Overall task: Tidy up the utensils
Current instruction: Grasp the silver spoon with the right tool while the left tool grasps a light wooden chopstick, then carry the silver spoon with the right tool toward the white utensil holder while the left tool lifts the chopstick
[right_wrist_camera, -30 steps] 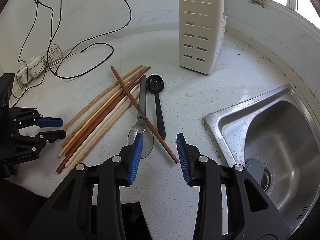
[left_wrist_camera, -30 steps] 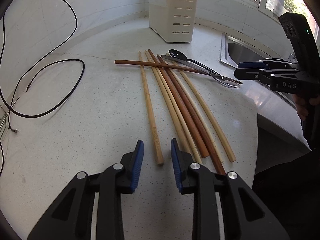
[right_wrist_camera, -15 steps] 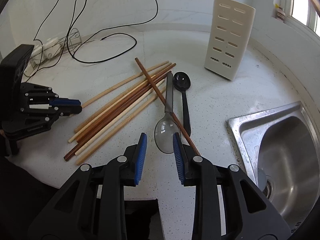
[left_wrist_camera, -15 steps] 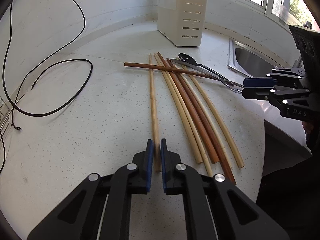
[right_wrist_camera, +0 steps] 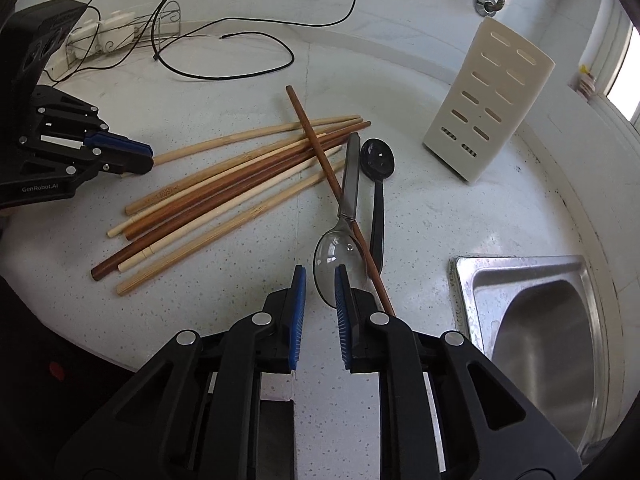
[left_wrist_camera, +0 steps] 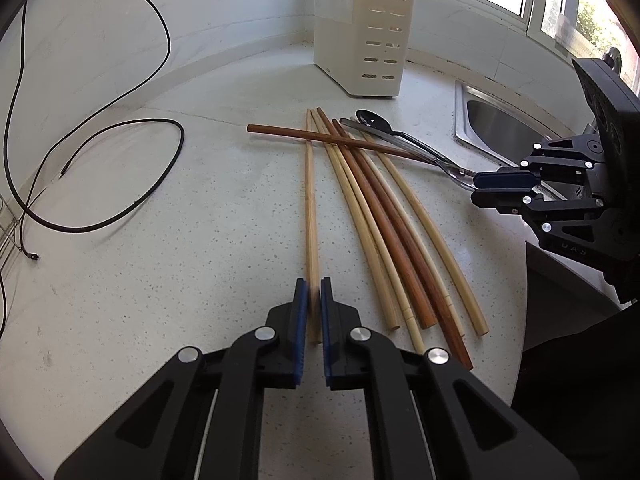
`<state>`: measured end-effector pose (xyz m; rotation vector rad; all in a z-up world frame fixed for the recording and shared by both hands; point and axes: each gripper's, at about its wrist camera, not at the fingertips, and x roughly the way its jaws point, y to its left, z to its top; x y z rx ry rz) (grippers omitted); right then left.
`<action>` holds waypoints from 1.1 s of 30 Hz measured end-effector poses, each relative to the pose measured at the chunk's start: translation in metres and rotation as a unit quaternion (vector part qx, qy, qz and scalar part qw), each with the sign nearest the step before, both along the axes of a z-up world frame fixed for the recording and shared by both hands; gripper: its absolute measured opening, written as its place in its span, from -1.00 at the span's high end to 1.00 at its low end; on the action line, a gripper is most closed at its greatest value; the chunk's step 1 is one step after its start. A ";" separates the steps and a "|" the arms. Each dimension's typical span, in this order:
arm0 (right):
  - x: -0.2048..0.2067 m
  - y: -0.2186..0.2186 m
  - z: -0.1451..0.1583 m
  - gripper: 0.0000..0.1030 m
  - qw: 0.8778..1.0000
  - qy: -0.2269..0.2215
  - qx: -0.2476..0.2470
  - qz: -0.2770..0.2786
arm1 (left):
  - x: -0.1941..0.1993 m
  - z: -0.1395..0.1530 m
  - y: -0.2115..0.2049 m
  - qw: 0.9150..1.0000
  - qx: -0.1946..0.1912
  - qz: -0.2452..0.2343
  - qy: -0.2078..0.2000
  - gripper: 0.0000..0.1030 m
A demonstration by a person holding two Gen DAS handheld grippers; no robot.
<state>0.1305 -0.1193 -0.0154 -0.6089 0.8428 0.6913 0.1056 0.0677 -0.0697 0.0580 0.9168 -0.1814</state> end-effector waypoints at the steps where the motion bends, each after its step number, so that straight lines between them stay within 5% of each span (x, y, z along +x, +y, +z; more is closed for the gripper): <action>1: -0.001 0.001 -0.001 0.82 1.000 -0.005 -0.004 0.003 | 0.000 0.000 0.000 1.000 0.001 0.000 0.000 0.88; 7: 0.002 0.001 0.003 0.97 1.000 -0.016 0.003 -0.007 | -0.001 0.000 0.001 1.000 0.001 0.000 0.000 0.88; 17: 0.010 -0.015 0.036 0.97 0.993 0.018 0.110 -0.041 | -0.001 0.012 0.009 1.000 0.004 0.018 -0.005 0.88; 25: 0.027 -0.022 0.052 0.97 0.973 0.090 0.194 -0.085 | -0.006 0.055 0.015 0.997 -0.007 0.041 -0.059 0.89; 33: 0.035 -0.030 0.070 0.97 0.966 0.091 0.212 -0.115 | -0.001 0.093 0.018 0.991 -0.026 0.064 -0.111 0.89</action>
